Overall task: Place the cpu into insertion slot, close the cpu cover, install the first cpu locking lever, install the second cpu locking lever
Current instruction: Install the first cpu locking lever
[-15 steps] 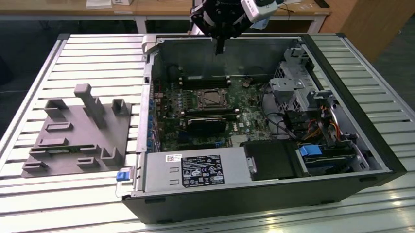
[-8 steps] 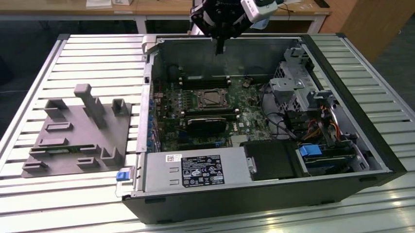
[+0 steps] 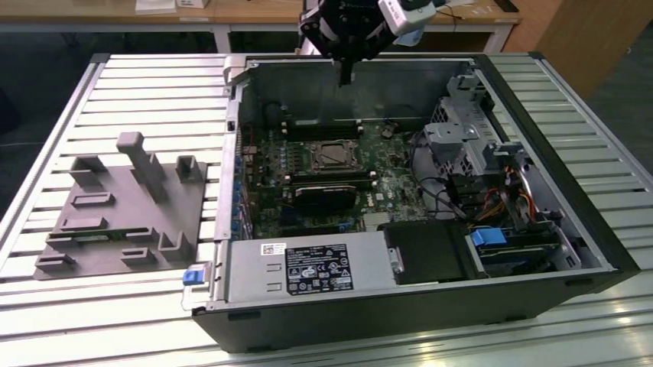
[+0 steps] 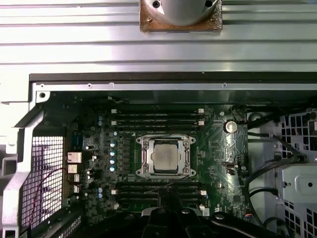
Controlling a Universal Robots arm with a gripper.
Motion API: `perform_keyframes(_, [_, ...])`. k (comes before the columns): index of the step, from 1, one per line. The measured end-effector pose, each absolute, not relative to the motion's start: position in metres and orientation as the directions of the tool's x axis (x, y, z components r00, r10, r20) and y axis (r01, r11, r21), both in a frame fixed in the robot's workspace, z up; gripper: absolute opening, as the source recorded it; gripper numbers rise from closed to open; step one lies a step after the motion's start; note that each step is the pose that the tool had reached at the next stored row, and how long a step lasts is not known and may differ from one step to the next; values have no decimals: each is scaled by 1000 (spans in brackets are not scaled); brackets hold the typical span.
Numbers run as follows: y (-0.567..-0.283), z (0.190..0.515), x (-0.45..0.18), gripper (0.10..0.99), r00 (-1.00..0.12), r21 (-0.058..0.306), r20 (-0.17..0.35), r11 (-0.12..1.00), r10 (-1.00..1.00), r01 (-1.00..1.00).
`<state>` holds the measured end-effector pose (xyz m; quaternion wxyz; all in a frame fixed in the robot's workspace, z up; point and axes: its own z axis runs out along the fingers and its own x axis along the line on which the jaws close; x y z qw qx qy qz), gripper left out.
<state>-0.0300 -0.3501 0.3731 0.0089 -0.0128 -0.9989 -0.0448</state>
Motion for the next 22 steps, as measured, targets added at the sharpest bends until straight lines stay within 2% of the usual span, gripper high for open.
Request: perform_keyframes(22, [-340, 346, -27, 106, -1000, 87, 7, 996, 23, 24])
